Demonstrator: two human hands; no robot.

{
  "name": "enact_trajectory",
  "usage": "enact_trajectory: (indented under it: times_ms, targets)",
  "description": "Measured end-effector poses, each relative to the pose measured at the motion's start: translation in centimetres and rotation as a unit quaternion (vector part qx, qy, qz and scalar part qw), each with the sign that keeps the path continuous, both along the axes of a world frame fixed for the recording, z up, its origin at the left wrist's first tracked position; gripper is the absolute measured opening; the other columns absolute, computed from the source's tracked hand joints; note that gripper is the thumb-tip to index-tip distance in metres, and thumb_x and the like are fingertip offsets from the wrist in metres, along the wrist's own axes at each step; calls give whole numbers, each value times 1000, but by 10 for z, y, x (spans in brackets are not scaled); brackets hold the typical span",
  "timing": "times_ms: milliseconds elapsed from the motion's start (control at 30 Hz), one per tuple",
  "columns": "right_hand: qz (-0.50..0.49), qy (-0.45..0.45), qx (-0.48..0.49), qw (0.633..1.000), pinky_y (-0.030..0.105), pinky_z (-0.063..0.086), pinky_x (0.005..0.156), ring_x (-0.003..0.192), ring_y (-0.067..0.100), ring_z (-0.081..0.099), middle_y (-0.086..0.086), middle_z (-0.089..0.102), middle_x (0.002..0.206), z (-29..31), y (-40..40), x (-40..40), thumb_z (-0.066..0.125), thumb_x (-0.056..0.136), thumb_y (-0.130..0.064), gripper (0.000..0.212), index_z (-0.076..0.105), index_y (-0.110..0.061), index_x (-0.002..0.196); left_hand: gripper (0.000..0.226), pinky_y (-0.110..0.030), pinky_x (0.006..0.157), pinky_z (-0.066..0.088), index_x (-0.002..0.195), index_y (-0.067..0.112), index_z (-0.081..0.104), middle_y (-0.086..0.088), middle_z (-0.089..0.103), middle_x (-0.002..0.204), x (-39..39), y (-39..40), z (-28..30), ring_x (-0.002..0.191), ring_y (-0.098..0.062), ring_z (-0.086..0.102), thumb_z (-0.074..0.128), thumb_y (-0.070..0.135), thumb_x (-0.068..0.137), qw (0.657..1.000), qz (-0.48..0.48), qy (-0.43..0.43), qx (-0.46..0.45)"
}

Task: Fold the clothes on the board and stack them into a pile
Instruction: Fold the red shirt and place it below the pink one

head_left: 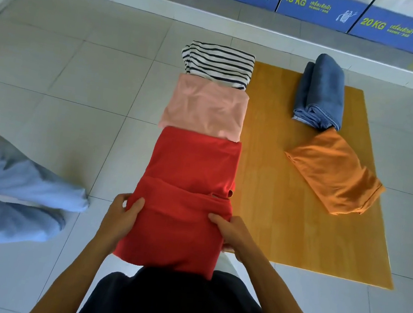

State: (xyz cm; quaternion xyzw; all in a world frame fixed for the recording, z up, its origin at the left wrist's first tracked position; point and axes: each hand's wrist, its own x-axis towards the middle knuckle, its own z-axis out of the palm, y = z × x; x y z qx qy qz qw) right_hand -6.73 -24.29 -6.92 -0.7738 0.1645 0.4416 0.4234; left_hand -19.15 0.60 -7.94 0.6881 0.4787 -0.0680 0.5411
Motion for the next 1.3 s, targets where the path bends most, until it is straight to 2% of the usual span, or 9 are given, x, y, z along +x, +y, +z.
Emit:
enact_trajectory:
  times_ms: [100, 267, 467, 567, 733, 867, 1000, 1200, 1300]
  targets:
    - [-11, -97, -23, 995, 41, 59, 75, 90, 25, 70, 7, 73, 100, -4, 5, 2, 73, 81, -43, 40, 67, -12, 106, 48, -39, 91, 45, 132, 23, 45, -6, 55, 134, 11, -1, 1, 112, -26, 56, 56, 46, 91, 999, -19, -7, 48]
    - [26, -201, -56, 978, 38, 55, 79, 90, 20, 63, 0, 66, 101, -2, 7, 5, 75, 81, -42, 38, 58, -17, 103, 42, -46, 98, 44, 133, 19, 46, -8, 56, 134, 18, -6, 5, 119, -31, 55, 51, 37, 96, 994, -44, -18, 101]
    - [49, -221, -90, 970, 39, 53, 73, 87, 23, 64, 2, 67, 94, -1, 9, 8, 72, 79, -45, 38, 61, -14, 97, 43, -46, 96, 42, 141, 21, 36, -12, 54, 136, 22, -16, 12, 117, -35, 55, 39, 36, 100, 992, -26, -17, 123]
    - [-7, -213, -48, 976, 37, 52, 72, 88, 24, 65, 3, 68, 94, 0, 12, 13, 71, 81, -44, 38, 65, -12, 99, 43, -39, 81, 40, 128, 9, 41, -13, 57, 121, 24, -16, 10, 96, -26, 52, 39, 40, 99, 995, -1, 15, 94]
    - [-12, -218, -40, 975, 40, 54, 78, 92, 24, 65, 5, 69, 98, -6, 9, 12, 70, 84, -43, 40, 66, -10, 104, 39, -37, 80, 41, 118, 10, 58, -5, 61, 107, 19, -8, -1, 92, -23, 53, 45, 40, 97, 987, -44, 8, 153]
    - [34, -254, -60, 965, 31, 45, 59, 72, 14, 61, -7, 65, 77, -12, -6, 9, 71, 80, -55, 38, 65, -19, 87, 29, -38, 79, 42, 99, 15, 67, 0, 63, 89, 15, -4, -5, 94, -30, 62, 50, 39, 96, 985, -53, -1, 165]
    - [36, -248, -52, 967, 27, 36, 52, 58, 8, 52, -11, 54, 59, -10, -10, 14, 74, 73, -63, 41, 59, -24, 69, 34, -42, 87, 45, 115, 13, 65, -9, 70, 105, 14, -3, -2, 98, -28, 63, 56, 38, 93, 982, -33, 0, 187]
    - [31, -253, -66, 965, 34, 47, 57, 63, 13, 61, -9, 60, 62, -12, -8, 15, 72, 66, -71, 49, 62, -22, 70, 35, -34, 76, 44, 113, 15, 63, -8, 71, 104, 9, -3, -3, 83, -19, 59, 59, 42, 91, 981, -41, 19, 188]
    - [36, -250, -67, 965, 40, 55, 64, 67, 17, 64, -6, 64, 65, -13, -8, 16, 71, 65, -73, 55, 66, -19, 74, 35, -36, 78, 45, 113, 12, 62, -7, 69, 102, 12, -4, -1, 86, -23, 62, 57, 39, 93, 979, -60, 27, 193]
